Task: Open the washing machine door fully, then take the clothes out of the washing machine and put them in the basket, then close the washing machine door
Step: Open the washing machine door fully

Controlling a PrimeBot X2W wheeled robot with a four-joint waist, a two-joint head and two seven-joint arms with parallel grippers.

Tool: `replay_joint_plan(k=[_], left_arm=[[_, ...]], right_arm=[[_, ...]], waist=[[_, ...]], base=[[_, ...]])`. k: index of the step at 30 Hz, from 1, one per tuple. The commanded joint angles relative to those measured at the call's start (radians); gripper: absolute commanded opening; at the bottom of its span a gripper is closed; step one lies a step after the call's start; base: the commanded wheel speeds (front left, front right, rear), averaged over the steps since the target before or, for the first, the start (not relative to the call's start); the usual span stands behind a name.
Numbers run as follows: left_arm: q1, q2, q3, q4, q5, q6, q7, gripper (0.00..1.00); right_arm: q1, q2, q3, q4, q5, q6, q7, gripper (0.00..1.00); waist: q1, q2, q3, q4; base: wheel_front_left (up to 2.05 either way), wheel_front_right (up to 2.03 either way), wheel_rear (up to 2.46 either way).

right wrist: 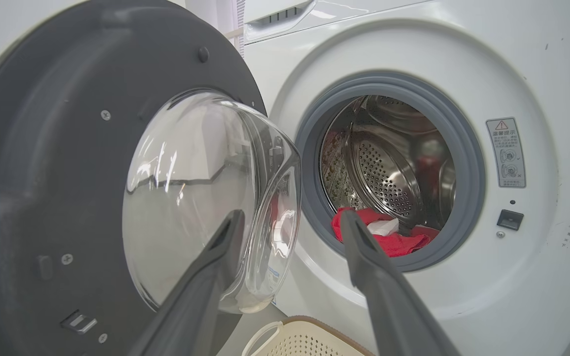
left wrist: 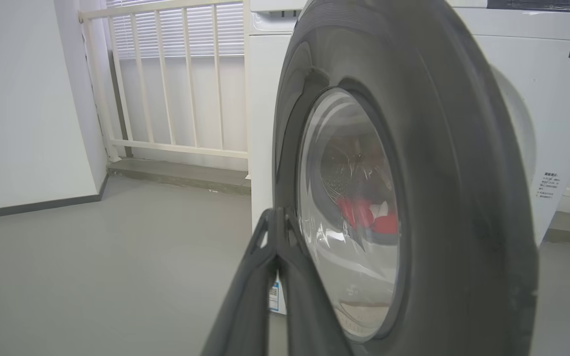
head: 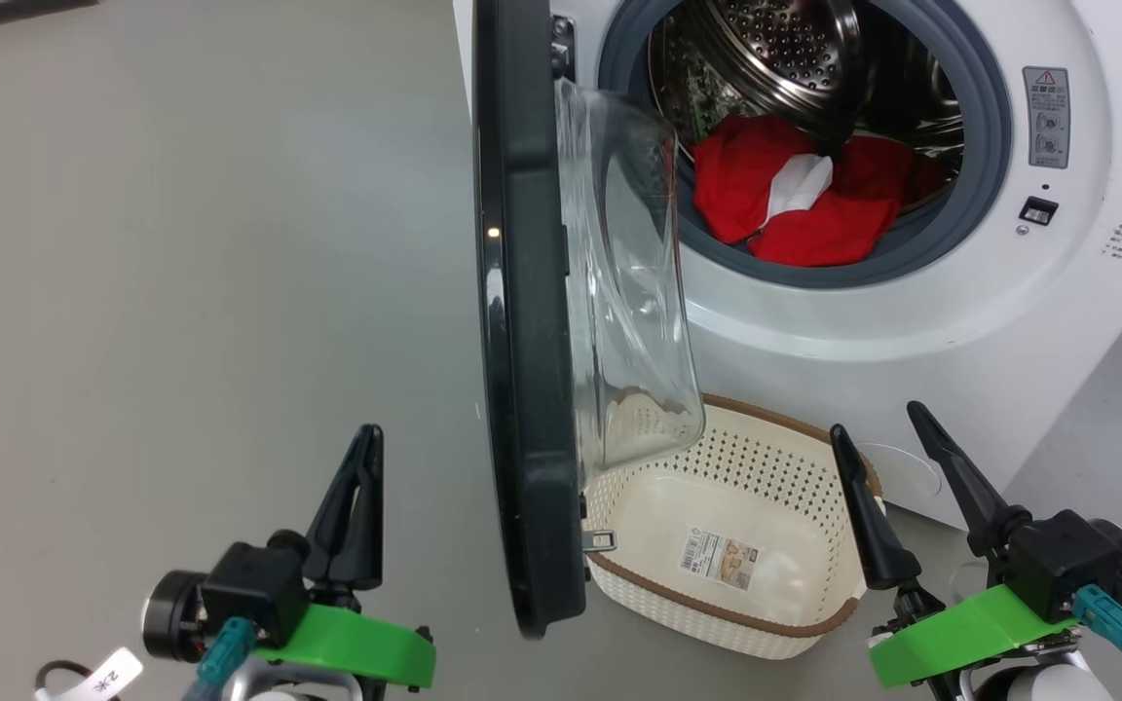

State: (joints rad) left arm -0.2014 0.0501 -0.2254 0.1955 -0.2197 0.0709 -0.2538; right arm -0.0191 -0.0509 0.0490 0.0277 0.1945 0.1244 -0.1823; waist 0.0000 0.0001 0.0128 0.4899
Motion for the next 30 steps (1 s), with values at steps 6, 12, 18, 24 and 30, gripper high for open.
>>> replay_joint_plan(k=[6, 12, 18, 24, 30], left_arm=[[-0.042, 0.023, 0.021, -0.146, 0.029, 0.001, -0.008, 0.0], [-0.06, 0.031, 0.005, -0.285, 0.056, 0.0, -0.008, 0.0], [-0.082, 0.033, -0.033, -0.386, 0.073, -0.012, 0.014, 0.0], [-0.105, 0.025, -0.123, -0.46, 0.082, -0.041, 0.066, 0.0], [-0.111, 0.015, -0.214, -0.437, 0.068, -0.063, 0.106, 0.0]], right_arm=[[0.001, 0.001, 0.019, -0.026, 0.02, 0.006, -0.006, 1.0], [0.0, 0.001, 0.021, -0.024, 0.028, 0.006, -0.004, 1.0], [0.0, 0.001, 0.021, -0.025, 0.032, 0.006, -0.003, 1.0], [-0.004, 0.001, 0.022, -0.03, 0.032, 0.006, 0.0, 1.0], [-0.01, 0.001, 0.025, -0.035, 0.034, 0.006, 0.001, 1.0]], waist=[[0.0, -0.0001, -0.002, -0.007], [0.0, -0.0001, -0.005, -0.012], [0.0, -0.0001, -0.006, -0.018], [0.0, -0.0001, 0.001, -0.025], [0.0, -0.0001, 0.009, -0.034]], base=[[0.0, 0.0, 0.0], [0.0, 0.0, 0.0], [0.0, 0.0, 0.0], [0.0, 0.0, 0.0], [0.0, 0.0, 0.0]])
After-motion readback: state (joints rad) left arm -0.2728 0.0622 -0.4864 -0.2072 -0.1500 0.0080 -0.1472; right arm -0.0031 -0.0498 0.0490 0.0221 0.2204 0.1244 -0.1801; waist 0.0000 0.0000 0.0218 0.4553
